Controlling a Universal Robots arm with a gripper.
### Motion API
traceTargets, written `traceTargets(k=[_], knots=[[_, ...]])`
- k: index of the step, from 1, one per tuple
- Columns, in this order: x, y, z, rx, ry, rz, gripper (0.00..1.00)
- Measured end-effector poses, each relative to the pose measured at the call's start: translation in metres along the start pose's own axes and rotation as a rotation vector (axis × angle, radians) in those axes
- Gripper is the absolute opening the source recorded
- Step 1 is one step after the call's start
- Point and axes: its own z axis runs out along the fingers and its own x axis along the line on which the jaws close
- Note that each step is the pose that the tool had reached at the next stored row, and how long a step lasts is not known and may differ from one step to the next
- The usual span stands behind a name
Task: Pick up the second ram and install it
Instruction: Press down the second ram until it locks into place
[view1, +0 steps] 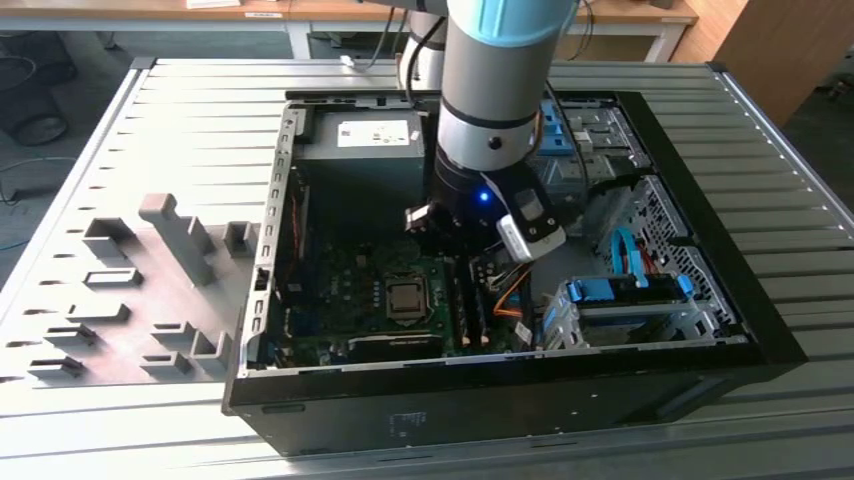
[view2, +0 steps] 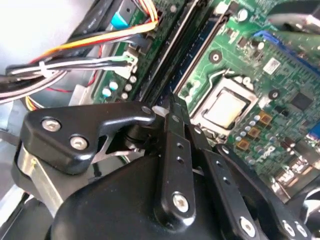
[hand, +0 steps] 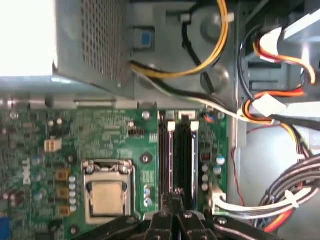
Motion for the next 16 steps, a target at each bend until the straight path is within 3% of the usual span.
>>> traceTargets(k=[10,16], knots=[[0.0005,-0.0021,-0.0418,0.0004,-0.0002,0.0,0.11],[0.0005,-0.0022,-0.044,0.0003,-0.0003,0.0,0.11]])
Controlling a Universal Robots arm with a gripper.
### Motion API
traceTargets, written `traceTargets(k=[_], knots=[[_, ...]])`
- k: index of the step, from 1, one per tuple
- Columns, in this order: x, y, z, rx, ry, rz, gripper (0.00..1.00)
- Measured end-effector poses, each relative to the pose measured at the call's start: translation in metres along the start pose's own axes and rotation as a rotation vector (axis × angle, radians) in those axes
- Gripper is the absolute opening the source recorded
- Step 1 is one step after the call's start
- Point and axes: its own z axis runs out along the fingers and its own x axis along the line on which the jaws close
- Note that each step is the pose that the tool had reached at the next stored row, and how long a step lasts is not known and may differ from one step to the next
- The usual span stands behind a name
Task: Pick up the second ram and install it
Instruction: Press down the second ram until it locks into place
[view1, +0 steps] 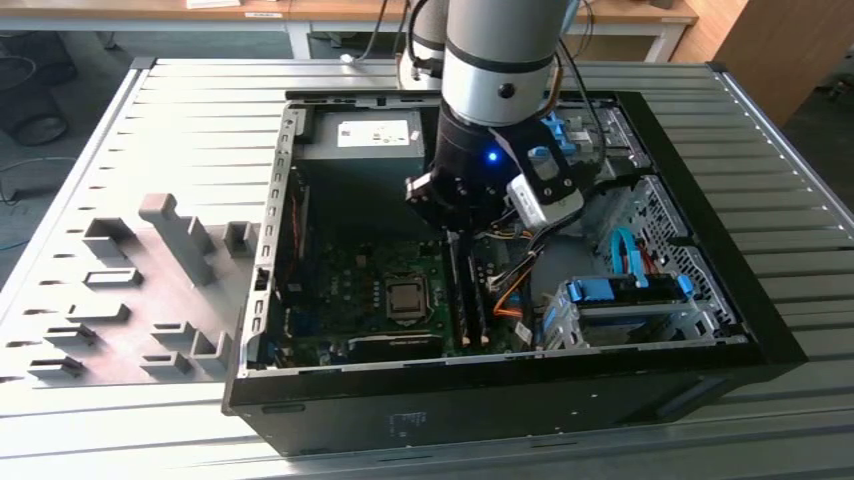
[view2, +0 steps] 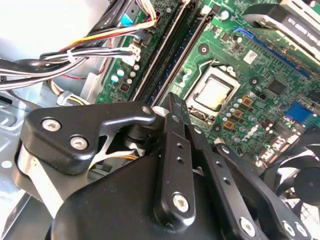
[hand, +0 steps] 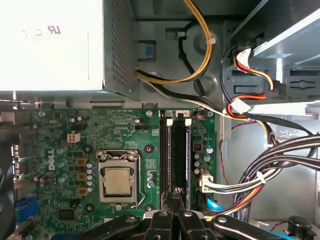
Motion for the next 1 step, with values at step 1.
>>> traceTargets(k=[1], knots=[[0.0,0.0,0.0,0.0,0.0,0.0,0.11]])
